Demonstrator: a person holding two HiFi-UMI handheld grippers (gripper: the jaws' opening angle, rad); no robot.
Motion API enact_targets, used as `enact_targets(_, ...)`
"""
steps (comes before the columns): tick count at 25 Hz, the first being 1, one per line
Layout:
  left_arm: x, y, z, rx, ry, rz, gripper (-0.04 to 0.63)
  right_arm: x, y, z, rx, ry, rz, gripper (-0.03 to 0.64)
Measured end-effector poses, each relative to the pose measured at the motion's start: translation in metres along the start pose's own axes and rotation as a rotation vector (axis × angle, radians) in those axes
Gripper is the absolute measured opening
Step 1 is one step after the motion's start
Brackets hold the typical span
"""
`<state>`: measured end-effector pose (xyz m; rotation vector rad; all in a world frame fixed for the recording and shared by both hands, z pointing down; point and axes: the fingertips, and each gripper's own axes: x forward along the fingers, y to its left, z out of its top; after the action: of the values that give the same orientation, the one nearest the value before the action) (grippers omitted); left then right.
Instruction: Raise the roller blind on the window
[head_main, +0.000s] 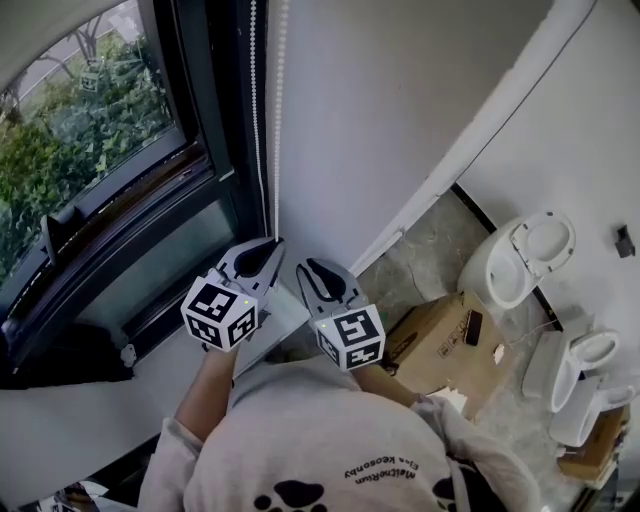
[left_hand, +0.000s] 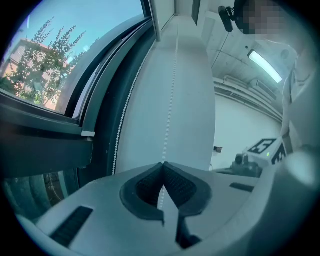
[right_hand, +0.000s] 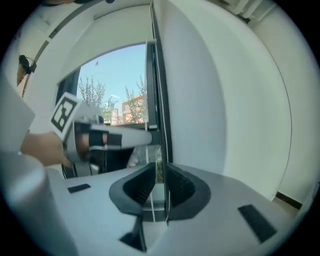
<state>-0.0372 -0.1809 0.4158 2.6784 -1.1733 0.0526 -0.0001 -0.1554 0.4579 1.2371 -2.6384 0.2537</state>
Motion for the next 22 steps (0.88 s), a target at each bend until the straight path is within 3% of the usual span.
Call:
enact_targets(10,-0.002,-0.004,-0.001,-0.003,-0.010,-0.008,0.009,-0.034,0.027,0.166,-0.073,-0.295,0.096,0.061)
enact_targets(22,-0.002,-0.008,-0.001,-0.012,-0.018,-0.017,0.009,-0.009,0.032,0.221,-0.100,-0.339,0.119,0.061)
